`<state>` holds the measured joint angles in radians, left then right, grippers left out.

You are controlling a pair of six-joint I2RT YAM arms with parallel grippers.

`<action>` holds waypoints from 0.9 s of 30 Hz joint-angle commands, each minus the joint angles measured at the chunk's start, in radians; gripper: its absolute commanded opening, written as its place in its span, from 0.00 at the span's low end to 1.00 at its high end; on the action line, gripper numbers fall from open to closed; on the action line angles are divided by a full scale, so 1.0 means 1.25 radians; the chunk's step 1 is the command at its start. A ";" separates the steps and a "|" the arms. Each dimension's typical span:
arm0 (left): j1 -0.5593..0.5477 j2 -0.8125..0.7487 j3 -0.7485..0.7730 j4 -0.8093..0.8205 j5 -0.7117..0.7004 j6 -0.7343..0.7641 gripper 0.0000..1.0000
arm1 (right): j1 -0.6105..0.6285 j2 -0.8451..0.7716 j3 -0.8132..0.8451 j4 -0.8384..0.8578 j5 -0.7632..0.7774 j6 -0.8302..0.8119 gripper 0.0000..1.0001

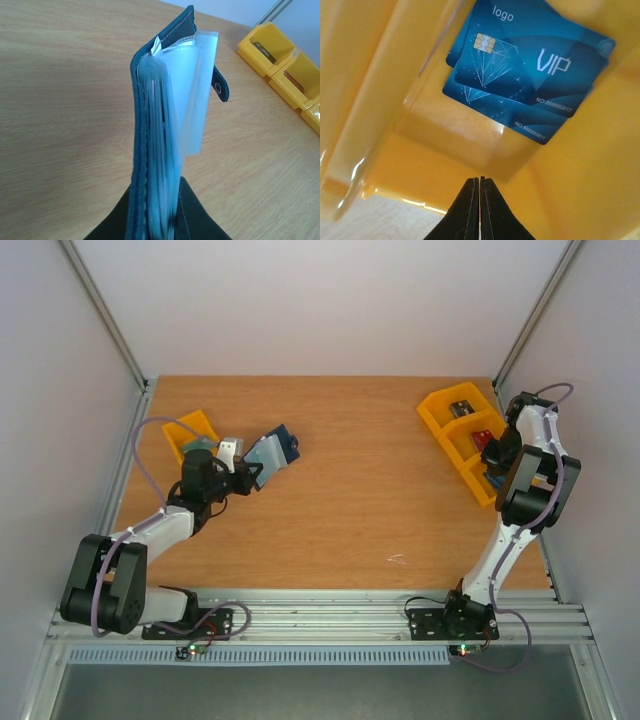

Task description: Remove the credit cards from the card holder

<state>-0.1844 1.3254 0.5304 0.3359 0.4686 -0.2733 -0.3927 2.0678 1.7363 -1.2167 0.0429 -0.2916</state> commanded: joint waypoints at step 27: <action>0.003 -0.011 0.027 0.029 -0.013 0.051 0.00 | -0.001 -0.007 -0.161 0.249 0.043 0.264 0.01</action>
<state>-0.1844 1.3254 0.5308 0.3321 0.4629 -0.2302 -0.3901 2.1155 1.6176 -1.0027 0.0792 -0.0490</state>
